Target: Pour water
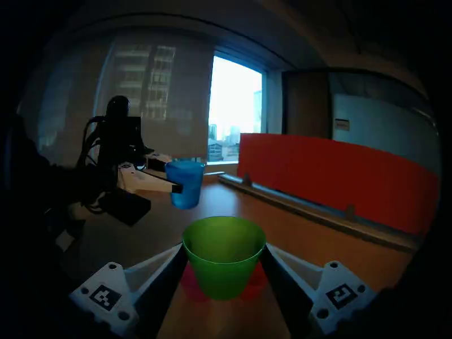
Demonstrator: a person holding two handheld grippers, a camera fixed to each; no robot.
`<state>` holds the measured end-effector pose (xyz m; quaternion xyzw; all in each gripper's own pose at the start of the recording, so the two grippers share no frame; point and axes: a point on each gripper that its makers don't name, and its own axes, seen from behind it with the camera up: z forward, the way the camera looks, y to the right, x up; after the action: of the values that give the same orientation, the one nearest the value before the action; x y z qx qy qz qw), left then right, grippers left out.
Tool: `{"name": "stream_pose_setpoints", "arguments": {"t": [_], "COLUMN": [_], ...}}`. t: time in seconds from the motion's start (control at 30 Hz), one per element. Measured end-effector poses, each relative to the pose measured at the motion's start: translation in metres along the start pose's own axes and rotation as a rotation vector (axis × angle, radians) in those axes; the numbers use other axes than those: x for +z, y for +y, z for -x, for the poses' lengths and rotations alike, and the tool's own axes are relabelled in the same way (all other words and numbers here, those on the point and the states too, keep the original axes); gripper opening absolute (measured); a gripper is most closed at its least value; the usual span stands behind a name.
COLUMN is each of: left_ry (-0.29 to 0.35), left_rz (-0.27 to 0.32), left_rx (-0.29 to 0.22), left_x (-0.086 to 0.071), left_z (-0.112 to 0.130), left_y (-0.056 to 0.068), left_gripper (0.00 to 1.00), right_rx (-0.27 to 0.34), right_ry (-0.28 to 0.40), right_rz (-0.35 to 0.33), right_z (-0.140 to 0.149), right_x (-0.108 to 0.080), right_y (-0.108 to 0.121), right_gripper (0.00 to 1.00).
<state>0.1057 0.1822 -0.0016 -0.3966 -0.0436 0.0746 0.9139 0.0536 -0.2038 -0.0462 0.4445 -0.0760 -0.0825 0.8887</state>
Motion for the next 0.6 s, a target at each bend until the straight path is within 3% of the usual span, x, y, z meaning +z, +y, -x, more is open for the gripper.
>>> {"name": "stream_pose_setpoints", "arguments": {"t": [0.6], "left_ry": [0.016], "left_rz": [-0.028], "left_rx": [0.182], "left_x": [-0.002], "left_z": [-0.016], "left_y": [0.007], "left_gripper": [0.81], "right_rx": [0.012], "right_ry": [0.007], "right_rz": [-0.059], "right_z": [0.006], "right_x": [0.011], "right_y": [-0.020], "right_gripper": [0.90]}}
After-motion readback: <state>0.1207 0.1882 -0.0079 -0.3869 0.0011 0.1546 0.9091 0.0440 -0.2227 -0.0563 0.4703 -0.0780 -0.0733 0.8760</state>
